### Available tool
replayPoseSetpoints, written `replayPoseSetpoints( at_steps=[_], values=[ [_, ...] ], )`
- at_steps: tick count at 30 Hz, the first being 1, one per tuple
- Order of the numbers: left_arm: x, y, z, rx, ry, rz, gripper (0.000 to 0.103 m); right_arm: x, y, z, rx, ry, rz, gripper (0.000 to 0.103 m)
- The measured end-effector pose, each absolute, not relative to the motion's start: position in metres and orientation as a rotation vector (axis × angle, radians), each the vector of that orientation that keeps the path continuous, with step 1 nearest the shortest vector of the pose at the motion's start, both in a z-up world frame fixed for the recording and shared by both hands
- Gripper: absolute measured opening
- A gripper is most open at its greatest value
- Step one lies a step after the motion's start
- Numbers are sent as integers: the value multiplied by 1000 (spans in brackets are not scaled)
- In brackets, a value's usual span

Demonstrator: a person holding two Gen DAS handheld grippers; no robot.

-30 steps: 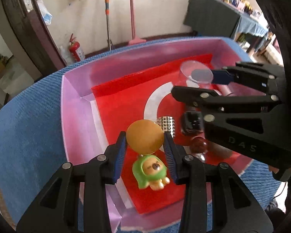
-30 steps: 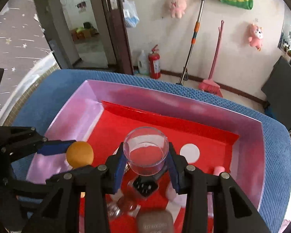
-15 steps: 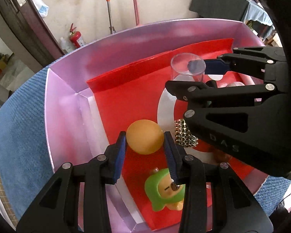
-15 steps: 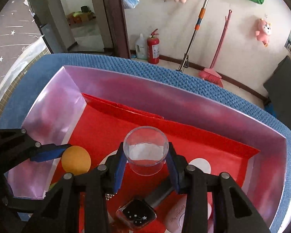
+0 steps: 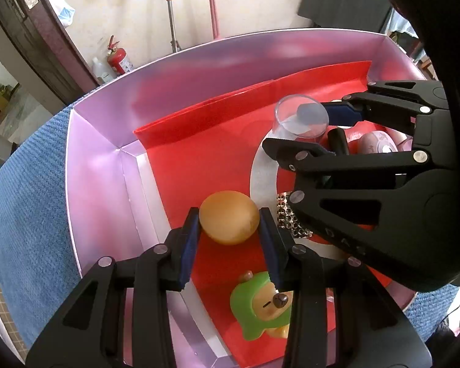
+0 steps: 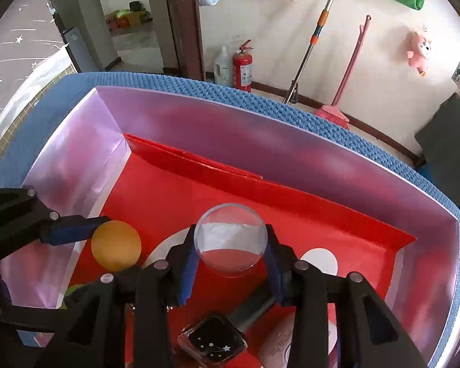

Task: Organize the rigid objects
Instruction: 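Carry the cup and orange sponge over the pink box and lower them inside, then open both grippers to release the cup and sponge in the box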

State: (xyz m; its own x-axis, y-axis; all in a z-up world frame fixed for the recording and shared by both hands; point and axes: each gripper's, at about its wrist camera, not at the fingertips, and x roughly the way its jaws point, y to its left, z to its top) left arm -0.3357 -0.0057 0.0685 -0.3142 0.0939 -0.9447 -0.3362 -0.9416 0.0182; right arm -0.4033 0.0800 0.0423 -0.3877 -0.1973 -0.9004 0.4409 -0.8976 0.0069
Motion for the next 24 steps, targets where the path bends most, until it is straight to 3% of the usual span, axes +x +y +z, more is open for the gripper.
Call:
replayPoseSetpoints(
  at_steps=[9,24],
  values=[
    [-328,-8,71,-1657,290,2330,37,-403,77,42,1452,342,-2314,42],
    [-329,-16,82,-1596,254,2376,51,-394,82,56,1416,293,-2341,48]
  ],
)
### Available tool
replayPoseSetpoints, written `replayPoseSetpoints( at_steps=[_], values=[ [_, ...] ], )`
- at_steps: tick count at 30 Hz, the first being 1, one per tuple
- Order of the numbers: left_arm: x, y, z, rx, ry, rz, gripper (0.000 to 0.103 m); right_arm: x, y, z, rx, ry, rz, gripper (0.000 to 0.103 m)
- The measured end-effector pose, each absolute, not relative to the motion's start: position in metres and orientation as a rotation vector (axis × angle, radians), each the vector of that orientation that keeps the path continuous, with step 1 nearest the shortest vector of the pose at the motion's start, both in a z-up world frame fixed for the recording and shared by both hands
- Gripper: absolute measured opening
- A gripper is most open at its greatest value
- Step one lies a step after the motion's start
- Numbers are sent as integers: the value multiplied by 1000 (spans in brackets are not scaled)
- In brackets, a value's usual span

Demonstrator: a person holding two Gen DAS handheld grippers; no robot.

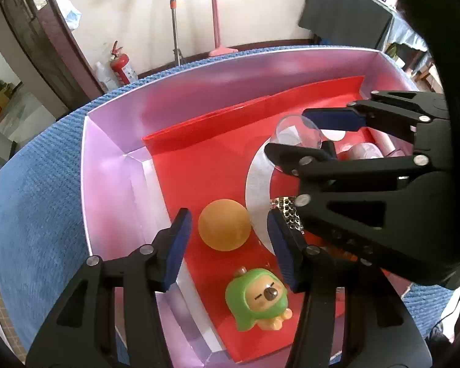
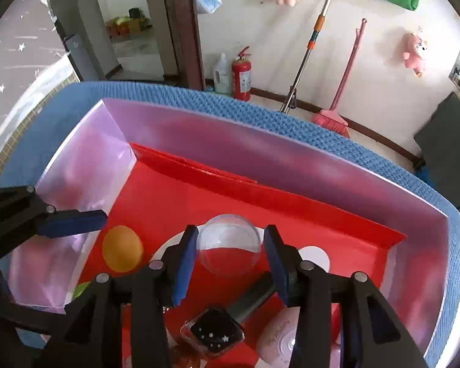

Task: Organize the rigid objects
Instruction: 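Open both grippers to release the cup and sponge in the box, then withdraw both grippers up and back from the box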

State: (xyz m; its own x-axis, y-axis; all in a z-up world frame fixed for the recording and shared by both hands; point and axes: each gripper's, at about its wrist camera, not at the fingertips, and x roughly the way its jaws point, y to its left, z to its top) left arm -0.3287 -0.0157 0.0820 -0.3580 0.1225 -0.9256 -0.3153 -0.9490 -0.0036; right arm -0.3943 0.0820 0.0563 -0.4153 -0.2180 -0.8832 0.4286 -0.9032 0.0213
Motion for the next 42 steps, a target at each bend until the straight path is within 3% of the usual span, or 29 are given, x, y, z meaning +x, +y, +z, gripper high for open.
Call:
replayPoseSetpoints(
  at_steps=[2,14,17,22,33,42],
  values=[
    [-325,-18,87,-1588,240,2402,58,-389,85,65,1396,275,-2359,52],
    [-285,-14,137,-1389,150,2525,65,-327,117,148,1170,211,-2534,77],
    [-280,-14,144,-1321,107,2549,75,-308,129,165,1104,189,-2579,83],
    [-265,-7,151,-1209,49,2591,76,-272,152,186,993,176,-2664,91],
    [-230,-5,156,-1017,-53,2671,84,-211,190,191,868,119,-2773,100],
    [-207,-2,133,-913,-21,2800,92,-202,207,149,882,89,-2828,102]
  ],
)
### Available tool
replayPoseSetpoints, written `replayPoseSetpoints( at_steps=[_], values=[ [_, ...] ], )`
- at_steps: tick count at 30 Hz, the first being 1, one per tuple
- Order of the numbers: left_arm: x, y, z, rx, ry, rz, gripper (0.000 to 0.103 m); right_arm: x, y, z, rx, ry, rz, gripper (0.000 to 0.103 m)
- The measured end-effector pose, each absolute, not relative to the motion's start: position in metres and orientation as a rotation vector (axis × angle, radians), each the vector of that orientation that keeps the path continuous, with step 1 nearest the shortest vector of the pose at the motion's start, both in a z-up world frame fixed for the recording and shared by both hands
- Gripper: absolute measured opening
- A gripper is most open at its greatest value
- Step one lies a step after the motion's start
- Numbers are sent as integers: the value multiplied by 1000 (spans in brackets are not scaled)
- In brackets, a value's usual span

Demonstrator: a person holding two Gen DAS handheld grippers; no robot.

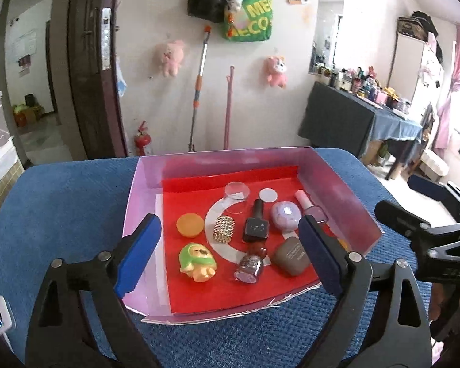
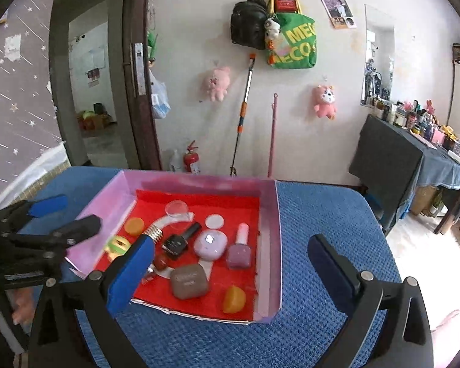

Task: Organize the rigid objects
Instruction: 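Withdraw both grippers up and back from the box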

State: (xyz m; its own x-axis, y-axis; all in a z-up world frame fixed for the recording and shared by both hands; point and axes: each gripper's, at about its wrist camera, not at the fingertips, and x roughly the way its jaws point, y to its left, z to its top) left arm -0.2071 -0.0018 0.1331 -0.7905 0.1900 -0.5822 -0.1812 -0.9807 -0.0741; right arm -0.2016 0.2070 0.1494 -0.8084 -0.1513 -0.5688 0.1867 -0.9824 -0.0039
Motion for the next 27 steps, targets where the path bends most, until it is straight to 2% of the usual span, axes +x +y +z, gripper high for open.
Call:
replayPoseSetpoints(
  at_steps=[4,8,16,27],
  values=[
    [-203,1,122,-846,34,2864,92,-203,206,124,855,118,-2854,102],
    [-207,1,110,-812,13,2882,92,-206,203,103,805,133,-2894,102],
    [-226,6,82,-811,93,2940,92,-223,195,81,774,180,-2896,102],
    [-234,0,65,-859,51,2938,92,-234,204,70,815,98,-2895,103]
  ],
)
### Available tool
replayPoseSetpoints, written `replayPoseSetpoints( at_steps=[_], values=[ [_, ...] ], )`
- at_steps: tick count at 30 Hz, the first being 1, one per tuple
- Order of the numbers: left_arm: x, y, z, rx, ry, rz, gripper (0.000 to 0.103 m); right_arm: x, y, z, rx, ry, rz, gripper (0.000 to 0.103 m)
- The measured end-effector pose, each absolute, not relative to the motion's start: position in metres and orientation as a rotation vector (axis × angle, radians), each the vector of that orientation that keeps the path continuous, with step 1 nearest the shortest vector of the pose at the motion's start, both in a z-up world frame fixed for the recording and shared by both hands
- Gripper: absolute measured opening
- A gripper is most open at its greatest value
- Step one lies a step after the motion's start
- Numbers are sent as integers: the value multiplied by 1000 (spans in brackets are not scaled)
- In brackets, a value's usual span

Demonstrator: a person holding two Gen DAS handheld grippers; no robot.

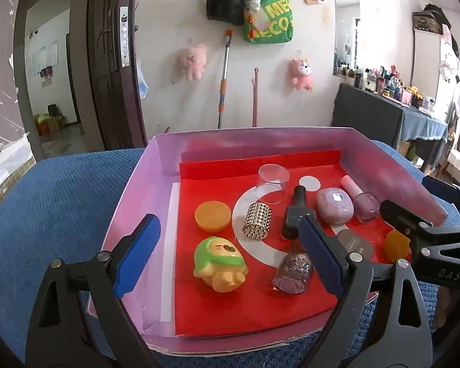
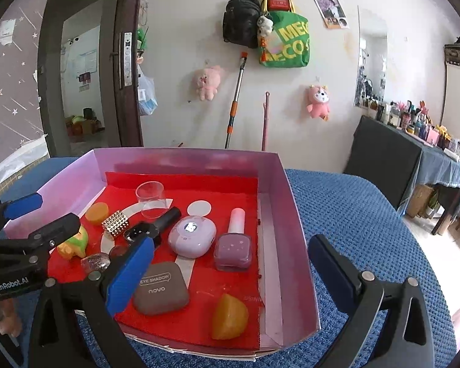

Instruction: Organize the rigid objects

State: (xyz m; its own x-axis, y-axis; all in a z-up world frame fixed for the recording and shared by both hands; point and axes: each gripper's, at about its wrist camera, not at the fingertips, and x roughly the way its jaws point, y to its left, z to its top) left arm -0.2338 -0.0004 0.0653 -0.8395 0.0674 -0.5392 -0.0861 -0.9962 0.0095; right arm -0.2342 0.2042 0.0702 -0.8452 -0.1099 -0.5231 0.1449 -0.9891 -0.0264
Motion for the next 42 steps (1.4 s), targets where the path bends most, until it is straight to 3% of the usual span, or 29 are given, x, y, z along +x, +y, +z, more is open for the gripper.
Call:
replayPoseSetpoints(
  at_steps=[42],
  values=[
    [-240,-2,59,-908,50,2937,92,-239,203,67,874,112,-2893,103]
  ],
)
